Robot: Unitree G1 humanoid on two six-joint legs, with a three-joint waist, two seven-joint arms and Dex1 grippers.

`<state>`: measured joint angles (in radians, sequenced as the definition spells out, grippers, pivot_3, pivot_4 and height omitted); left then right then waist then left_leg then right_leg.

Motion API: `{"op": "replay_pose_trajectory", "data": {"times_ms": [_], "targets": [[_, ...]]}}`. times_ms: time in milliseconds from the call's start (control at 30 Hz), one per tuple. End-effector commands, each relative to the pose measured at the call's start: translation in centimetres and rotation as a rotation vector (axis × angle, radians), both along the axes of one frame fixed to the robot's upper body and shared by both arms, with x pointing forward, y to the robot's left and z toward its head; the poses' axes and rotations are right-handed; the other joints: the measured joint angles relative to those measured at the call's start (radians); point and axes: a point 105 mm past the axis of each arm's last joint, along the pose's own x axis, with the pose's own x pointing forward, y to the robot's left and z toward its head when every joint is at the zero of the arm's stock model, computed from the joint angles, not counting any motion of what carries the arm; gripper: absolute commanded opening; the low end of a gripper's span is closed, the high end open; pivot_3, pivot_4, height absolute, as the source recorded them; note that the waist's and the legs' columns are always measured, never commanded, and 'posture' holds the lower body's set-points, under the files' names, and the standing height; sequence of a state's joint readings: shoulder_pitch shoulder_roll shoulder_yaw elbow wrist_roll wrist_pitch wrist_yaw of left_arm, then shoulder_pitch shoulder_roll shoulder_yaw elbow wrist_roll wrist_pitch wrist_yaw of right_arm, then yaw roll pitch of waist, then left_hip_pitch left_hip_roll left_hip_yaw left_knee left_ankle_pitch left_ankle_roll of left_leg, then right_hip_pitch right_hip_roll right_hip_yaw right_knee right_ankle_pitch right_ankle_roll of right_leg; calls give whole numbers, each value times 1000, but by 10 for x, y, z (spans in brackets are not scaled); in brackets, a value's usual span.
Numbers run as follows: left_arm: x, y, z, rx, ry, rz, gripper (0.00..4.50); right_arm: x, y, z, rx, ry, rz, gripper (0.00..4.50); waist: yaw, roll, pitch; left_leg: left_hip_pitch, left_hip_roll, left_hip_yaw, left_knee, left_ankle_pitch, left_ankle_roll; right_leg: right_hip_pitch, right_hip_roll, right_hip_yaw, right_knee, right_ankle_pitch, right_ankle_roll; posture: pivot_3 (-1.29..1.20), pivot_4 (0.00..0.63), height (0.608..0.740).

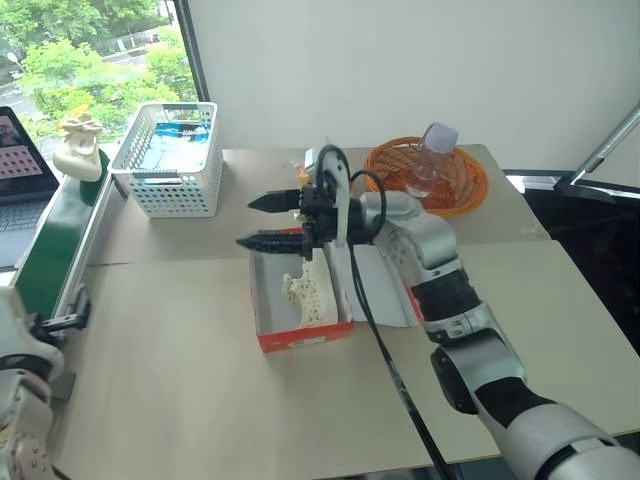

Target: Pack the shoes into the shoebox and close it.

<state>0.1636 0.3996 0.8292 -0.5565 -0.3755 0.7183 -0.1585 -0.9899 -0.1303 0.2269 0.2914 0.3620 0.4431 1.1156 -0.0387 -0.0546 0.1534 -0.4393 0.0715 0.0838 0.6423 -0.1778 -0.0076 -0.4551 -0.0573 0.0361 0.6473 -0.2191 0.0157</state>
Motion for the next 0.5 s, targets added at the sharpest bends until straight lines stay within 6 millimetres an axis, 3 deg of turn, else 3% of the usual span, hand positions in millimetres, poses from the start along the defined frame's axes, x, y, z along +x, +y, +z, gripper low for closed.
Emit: {"op": "replay_pose_trajectory", "data": {"times_ms": [33,233,500], "targets": [[-5,13,7,47,-10,17,4500,7,1,-10,-33,-97,-35,4409,0,0,0,0,0,0,0,0,0,0,0,0,0,0,0,0,150,740],[-5,36,11,52,-13,29,4500,20,1,-20,-45,-133,-107,4409,-4,-1,0,0,1,1,0,0,0,-1,0,-1,0,0,-2,0,150,740],[3,68,18,44,10,67,4500,15,0,-24,-40,-129,-115,4409,-6,-1,0,0,2,1,0,0,-1,-1,-1,-2,0,0,-2,0,150,740]]}}
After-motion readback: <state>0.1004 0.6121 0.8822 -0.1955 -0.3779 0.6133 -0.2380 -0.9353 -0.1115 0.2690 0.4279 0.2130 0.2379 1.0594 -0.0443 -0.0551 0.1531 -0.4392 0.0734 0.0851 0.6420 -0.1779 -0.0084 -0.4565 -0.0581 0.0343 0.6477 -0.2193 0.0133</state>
